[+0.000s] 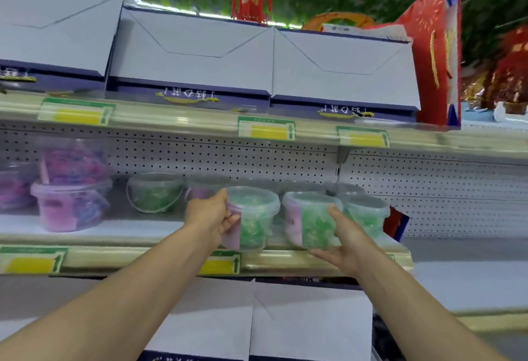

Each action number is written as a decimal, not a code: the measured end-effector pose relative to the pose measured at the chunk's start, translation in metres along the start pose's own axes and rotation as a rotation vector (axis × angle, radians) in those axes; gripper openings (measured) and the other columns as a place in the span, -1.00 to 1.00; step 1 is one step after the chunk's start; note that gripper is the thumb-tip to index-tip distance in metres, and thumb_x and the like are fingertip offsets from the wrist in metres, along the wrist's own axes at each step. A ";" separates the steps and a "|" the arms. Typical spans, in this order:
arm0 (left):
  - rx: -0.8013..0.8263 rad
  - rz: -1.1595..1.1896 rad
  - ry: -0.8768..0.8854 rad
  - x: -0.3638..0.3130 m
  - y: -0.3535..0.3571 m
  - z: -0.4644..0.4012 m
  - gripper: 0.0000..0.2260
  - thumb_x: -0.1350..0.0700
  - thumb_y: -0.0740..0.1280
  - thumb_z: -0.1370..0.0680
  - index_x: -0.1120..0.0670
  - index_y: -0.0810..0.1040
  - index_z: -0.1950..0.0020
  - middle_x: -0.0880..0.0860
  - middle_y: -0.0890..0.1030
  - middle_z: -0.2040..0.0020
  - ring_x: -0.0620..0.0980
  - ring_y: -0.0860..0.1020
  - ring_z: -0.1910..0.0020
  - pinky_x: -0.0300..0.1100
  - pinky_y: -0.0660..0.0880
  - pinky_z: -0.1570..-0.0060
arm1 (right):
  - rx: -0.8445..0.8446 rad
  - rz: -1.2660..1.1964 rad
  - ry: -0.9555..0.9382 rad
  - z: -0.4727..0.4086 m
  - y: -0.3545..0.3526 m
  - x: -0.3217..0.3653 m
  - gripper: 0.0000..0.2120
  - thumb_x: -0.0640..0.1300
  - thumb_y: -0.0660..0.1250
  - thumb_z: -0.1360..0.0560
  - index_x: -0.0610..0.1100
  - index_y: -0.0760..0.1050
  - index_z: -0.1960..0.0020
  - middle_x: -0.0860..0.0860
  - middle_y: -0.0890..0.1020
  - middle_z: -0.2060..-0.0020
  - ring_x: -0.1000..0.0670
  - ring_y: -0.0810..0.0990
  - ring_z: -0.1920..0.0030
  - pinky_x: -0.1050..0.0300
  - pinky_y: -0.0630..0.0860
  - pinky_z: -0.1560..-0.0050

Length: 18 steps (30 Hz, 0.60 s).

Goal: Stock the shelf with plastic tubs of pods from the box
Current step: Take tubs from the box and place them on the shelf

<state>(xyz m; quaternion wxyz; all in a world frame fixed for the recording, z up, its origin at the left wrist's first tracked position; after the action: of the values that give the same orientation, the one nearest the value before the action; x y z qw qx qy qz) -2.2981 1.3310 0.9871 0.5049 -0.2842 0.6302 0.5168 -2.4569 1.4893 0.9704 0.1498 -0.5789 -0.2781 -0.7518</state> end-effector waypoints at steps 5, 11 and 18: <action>0.166 -0.465 0.200 0.007 -0.004 0.000 -0.48 0.11 0.39 -0.50 0.14 0.28 -0.41 0.09 0.48 0.00 0.04 0.55 0.13 -0.07 0.54 -0.04 | -0.200 0.705 -0.307 -0.001 -0.012 -0.001 -0.44 0.12 0.25 -0.53 -0.19 0.24 -0.38 -0.18 0.44 -0.22 -0.12 0.55 0.00 -0.05 0.52 -0.05; 0.137 -1.026 0.516 0.016 0.001 -0.006 -0.29 -0.08 0.42 -0.44 -0.09 0.11 -0.47 0.07 0.24 -0.22 0.10 0.47 -0.15 -0.09 0.38 -0.20 | -0.392 1.430 -0.967 -0.004 0.004 -0.008 -0.30 -0.10 0.46 -0.39 0.01 0.22 -0.45 -0.20 0.25 -0.39 -0.21 0.37 -0.29 -0.07 0.53 -0.04; 0.079 -1.261 0.601 0.023 0.024 -0.023 -0.37 -0.17 0.40 -0.41 -0.03 0.18 -0.34 0.10 0.34 -0.21 0.16 0.47 -0.13 -0.08 0.37 0.07 | -0.541 1.546 -1.066 -0.041 0.014 -0.005 -0.39 -0.37 0.59 -0.06 -0.18 0.51 -0.08 -0.28 0.54 -0.08 -0.29 0.57 0.03 -0.03 0.57 0.25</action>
<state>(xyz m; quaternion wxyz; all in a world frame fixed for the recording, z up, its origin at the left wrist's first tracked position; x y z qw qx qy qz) -2.3343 1.3205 0.9737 0.5224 -0.7077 0.4757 0.0007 -2.4801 1.4531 0.9621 0.3180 -0.8805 0.3287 -0.1245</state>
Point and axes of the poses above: each hand's wrist, its own z-axis away from the middle knuckle, its own y-axis out of the palm, x = y × z, the point moved 4 cm from there along -z, towards the middle knuckle
